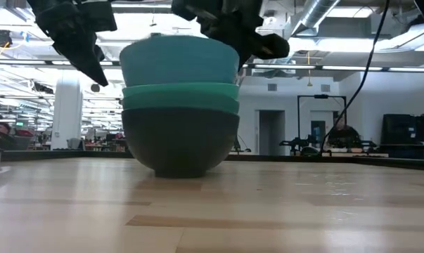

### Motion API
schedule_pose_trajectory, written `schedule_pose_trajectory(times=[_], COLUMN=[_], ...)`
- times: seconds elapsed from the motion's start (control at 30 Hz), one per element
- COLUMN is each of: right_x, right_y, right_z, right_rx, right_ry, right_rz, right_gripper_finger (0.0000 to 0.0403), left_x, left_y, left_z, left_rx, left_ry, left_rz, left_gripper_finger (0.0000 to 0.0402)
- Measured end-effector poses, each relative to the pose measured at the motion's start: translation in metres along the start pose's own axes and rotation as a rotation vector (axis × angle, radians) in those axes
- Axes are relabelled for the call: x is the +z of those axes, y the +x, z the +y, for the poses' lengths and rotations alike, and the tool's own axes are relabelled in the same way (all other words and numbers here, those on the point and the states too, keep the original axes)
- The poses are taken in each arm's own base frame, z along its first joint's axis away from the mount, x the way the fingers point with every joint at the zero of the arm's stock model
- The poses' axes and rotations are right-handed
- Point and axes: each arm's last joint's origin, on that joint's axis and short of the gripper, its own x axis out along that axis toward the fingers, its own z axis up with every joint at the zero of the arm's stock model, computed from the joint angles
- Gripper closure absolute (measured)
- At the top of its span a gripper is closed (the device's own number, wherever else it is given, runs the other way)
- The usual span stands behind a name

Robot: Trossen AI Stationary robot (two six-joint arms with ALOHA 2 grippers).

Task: Nest bowls inside each other
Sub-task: Stack the blue bowl on top of the blue bowl

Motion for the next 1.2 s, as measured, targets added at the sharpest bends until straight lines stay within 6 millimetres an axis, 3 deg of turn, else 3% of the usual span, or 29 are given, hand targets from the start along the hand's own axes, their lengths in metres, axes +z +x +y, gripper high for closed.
schedule_pose_trajectory(times=[0.13,0.33,0.57,0.73,0.83,1.2], right_x=[0.003,0.007,0.006,0.008,0.009,0.012], right_y=[-0.003,-0.026,-0.016,-0.016,-0.015,-0.014], right_z=[0.001,-0.011,-0.006,-0.005,-0.006,-0.008], right_rx=[0.015,-0.011,0.009,0.027,0.018,0.018], right_ry=[0.017,0.032,0.027,0.031,0.025,-0.035], right_rz=[-0.039,-0.112,-0.065,-0.072,-0.075,-0.074], right_gripper_finger=[0.0363,0.0320,0.0263,0.0248,0.0263,0.0379], left_x=[0.000,0.008,0.010,0.009,0.009,0.013], left_y=[0.000,0.000,0.001,0.004,0.008,0.034], left_z=[0.000,-0.002,0.004,0.007,0.006,0.000], left_rx=[0.000,-0.016,0.002,-0.027,-0.029,-0.059], left_ry=[0.012,0.033,0.005,-0.015,-0.014,0.006], left_rz=[-0.001,-0.082,-0.093,-0.049,-0.024,0.060], left_gripper_finger=[0.0314,0.0314,0.0314,0.0314,0.0314,0.0314])
